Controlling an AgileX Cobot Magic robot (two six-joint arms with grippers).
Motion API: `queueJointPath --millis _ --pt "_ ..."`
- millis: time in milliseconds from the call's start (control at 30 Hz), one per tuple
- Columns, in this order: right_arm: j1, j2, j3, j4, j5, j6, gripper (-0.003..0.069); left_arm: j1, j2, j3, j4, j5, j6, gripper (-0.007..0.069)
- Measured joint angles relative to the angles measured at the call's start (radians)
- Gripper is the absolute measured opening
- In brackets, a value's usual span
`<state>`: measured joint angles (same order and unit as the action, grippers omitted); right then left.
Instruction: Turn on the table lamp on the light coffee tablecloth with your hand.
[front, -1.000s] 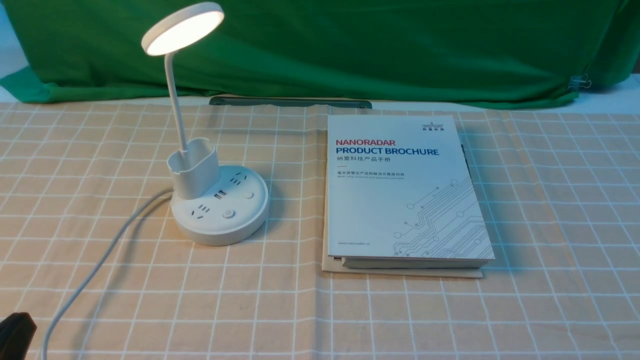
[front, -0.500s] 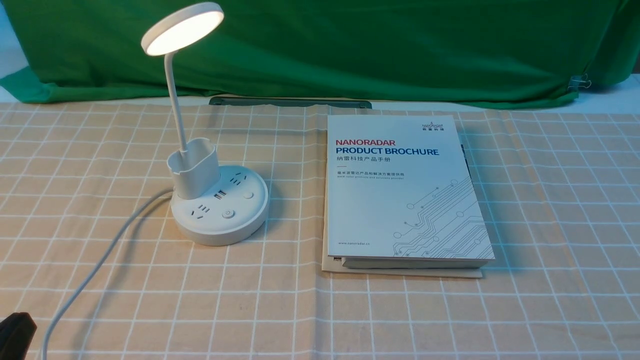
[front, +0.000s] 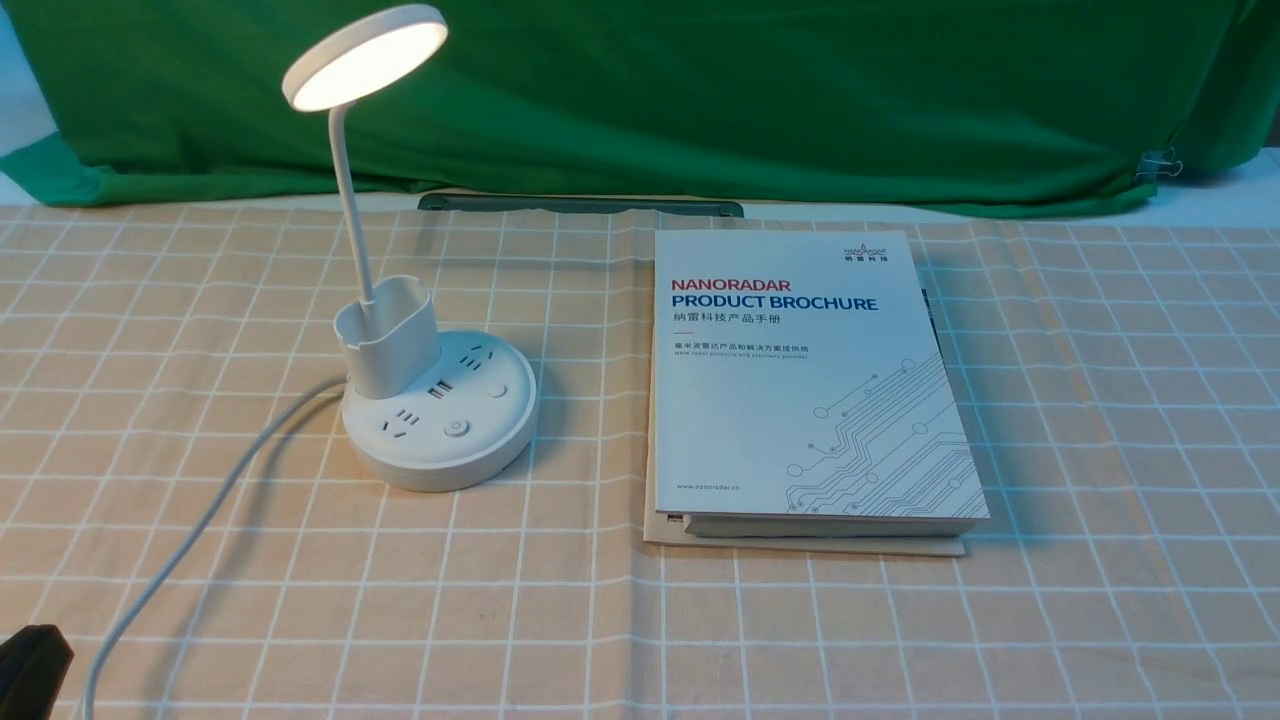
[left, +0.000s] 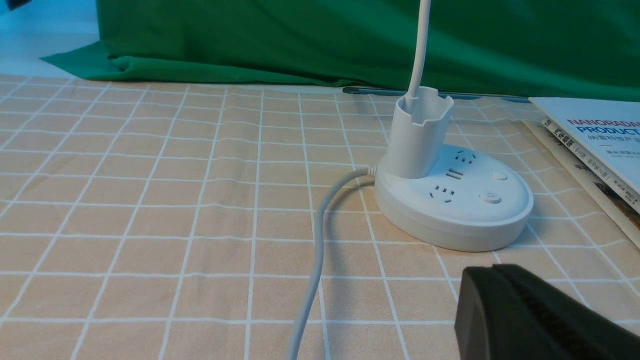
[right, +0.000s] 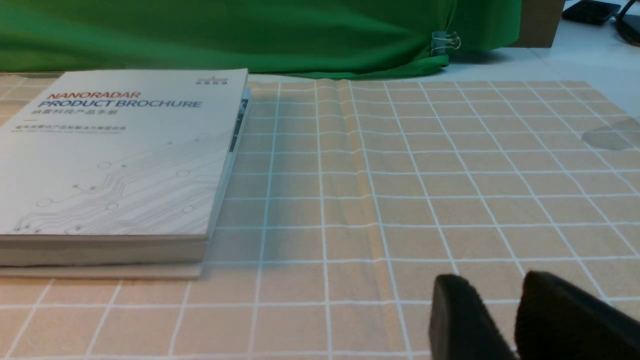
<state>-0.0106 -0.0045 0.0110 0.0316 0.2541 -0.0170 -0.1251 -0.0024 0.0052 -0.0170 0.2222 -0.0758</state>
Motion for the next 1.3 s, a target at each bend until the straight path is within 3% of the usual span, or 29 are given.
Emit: queueJointPath --millis 767,1300 --pt "0.0 0.0 0.0 0.0 0.001 0.0 0.0241 0.004 0.0 0.0 0.0 0.0 0.0 0.0001" --pt "0.0 0.0 0.0 0.0 0.001 0.0 0.0241 0.07 0.0 0.0 0.0 0.0 0.0 0.0001"
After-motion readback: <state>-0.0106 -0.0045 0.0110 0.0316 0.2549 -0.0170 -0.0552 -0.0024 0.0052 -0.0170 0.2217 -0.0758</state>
